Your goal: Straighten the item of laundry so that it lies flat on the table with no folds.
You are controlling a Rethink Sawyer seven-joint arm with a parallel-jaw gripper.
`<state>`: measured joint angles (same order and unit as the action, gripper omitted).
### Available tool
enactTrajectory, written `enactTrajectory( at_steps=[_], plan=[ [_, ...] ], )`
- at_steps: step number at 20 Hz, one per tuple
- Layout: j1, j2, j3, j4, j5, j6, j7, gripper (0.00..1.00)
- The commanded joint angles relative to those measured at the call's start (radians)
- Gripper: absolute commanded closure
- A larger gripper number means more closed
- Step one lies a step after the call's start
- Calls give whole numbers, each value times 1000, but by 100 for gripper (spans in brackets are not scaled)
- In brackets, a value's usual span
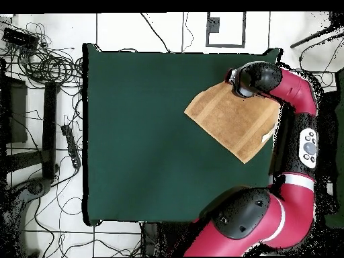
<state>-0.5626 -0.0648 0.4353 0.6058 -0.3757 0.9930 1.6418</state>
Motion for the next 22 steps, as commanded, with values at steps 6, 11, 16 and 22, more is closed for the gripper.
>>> enactTrajectory(
  at_steps=[6, 11, 16, 22],
  plan=[
    [-57, -43, 69, 120, 36, 102, -311, 0],
    [-75, -82, 65, 214, 35, 39, -287, 0],
    [-82, -128, 58, 287, 24, -1, -256, 0],
    [-82, -160, 51, 356, 29, -24, -156, 0]
  ],
)
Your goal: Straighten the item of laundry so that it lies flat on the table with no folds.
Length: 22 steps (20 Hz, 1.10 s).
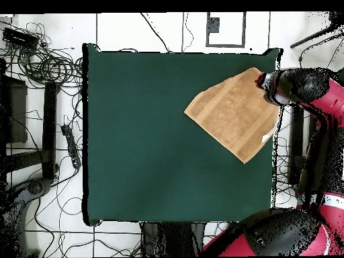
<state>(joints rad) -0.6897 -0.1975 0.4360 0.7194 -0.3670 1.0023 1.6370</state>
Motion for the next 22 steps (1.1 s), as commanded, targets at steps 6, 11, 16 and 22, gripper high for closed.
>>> enactTrajectory(
  at_steps=[6, 11, 16, 22],
  plan=[
    [65, -64, 34, 304, 21, -73, -45, 0],
    [104, -81, 11, 319, 17, -81, 41, 0],
    [117, -76, 4, 317, 21, -75, 49, 0],
    [99, -54, -3, 321, 7, -51, -15, 0]
  ],
)
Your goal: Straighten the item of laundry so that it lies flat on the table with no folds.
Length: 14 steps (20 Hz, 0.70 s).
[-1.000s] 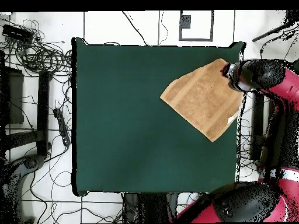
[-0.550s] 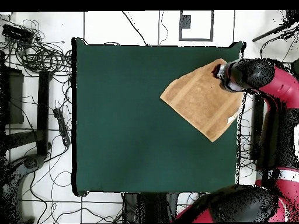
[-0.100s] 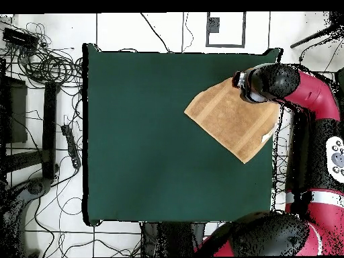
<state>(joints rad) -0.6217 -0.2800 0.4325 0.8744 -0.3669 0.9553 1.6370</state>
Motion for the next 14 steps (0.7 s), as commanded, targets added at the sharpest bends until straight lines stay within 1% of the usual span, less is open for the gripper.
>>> enactTrajectory(
  at_steps=[1, 5, 7, 10, 14],
  plan=[
    [29, 34, 0, 163, 5, 2, -25, 0],
    [41, 83, -2, 71, 7, 149, -72, 0],
    [46, 113, -5, 33, -4, 184, -93, 0],
    [46, 143, -2, 8, -14, 171, -104, 0],
    [37, 170, 13, -6, -31, 101, -128, 0]
  ],
)
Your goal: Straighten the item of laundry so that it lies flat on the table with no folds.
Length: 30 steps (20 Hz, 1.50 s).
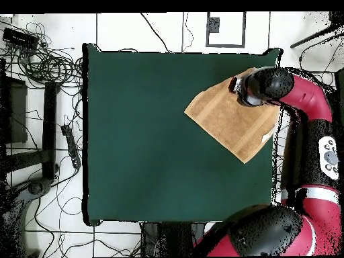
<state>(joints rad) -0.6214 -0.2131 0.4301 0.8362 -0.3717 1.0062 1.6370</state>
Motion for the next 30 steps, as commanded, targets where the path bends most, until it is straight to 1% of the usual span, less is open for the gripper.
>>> enactTrajectory(
  at_steps=[1, 8, 12, 16, 19, 24, 26, 30],
  plan=[
    [36, 108, 16, 30, -27, 47, -133, 0],
    [20, 123, 24, 48, -42, -20, -161, 0],
    [20, 139, 27, 41, -52, -49, -167, 0],
    [19, 142, 26, 60, -56, -88, -161, 0],
    [15, 145, 27, 84, -63, -140, -150, 0],
    [18, 136, 27, 113, -71, -178, -146, 0],
    [19, 118, 25, 148, -76, -215, -129, 0],
    [-20, 37, 34, 304, -82, -330, -111, 0]
  ],
)
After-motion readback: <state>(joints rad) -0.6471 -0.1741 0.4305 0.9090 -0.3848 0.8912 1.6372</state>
